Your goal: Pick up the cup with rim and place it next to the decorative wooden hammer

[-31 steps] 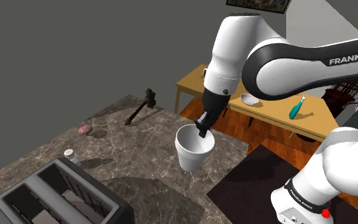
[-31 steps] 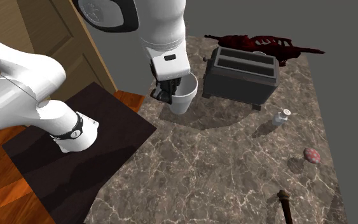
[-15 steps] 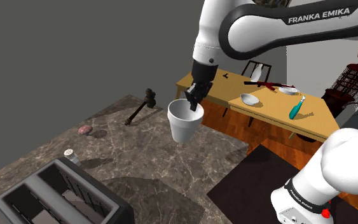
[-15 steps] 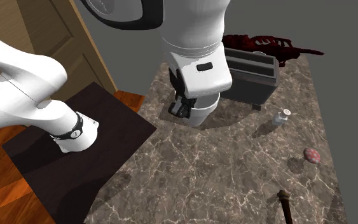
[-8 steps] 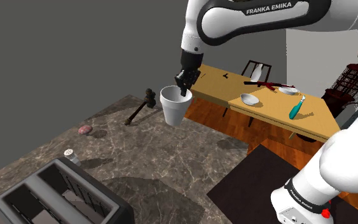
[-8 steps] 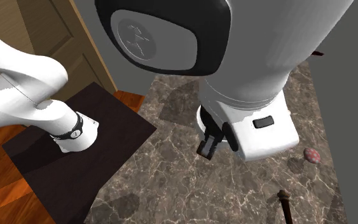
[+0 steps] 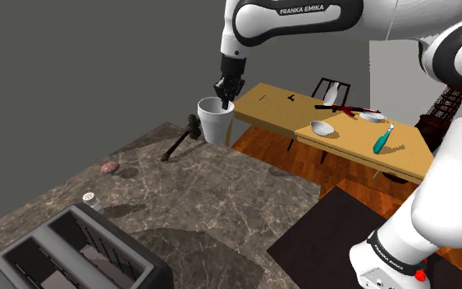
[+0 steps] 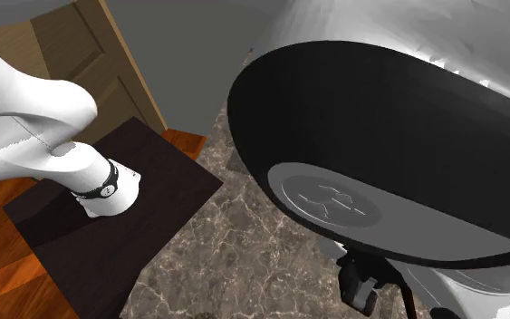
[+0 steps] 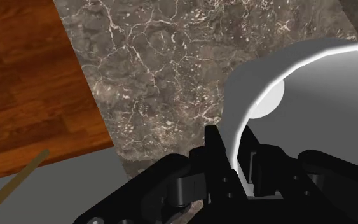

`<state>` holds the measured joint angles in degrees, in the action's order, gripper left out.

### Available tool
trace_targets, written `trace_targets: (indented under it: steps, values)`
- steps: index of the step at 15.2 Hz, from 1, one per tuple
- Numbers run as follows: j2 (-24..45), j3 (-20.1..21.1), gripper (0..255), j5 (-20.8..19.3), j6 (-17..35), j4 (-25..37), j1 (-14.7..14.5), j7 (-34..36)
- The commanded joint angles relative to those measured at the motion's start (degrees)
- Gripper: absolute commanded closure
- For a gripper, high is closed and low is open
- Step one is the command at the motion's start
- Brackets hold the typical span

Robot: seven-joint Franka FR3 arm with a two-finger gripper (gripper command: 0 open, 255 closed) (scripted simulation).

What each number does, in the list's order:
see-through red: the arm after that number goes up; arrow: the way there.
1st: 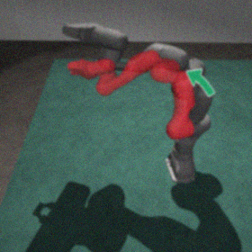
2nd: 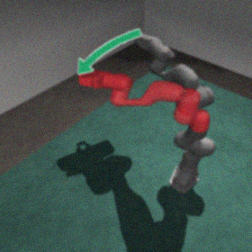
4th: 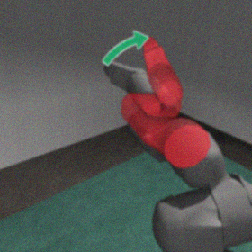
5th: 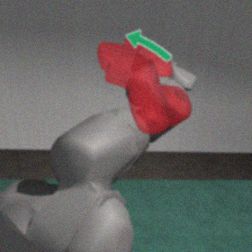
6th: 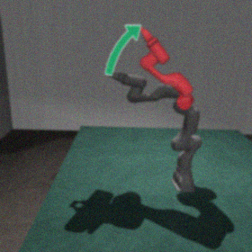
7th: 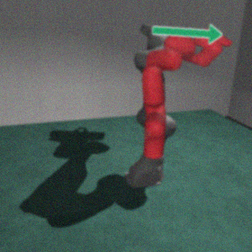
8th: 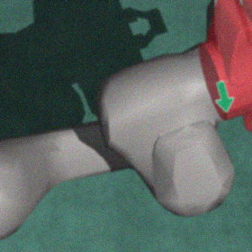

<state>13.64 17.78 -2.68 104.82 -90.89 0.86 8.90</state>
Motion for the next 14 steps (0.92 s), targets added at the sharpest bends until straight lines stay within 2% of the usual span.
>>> trace_targets:
  steps: [1,6,14]
  values:
    - [4.55,-0.55,255,-1.19,-2.09,6.48,0.03,-0.76]
    - [17.32,-1.96,255,-3.86,-8.89,25.80,-0.94,-2.75]
    - [16.68,-2.04,255,-3.78,-2.33,18.57,-0.29,-2.66]
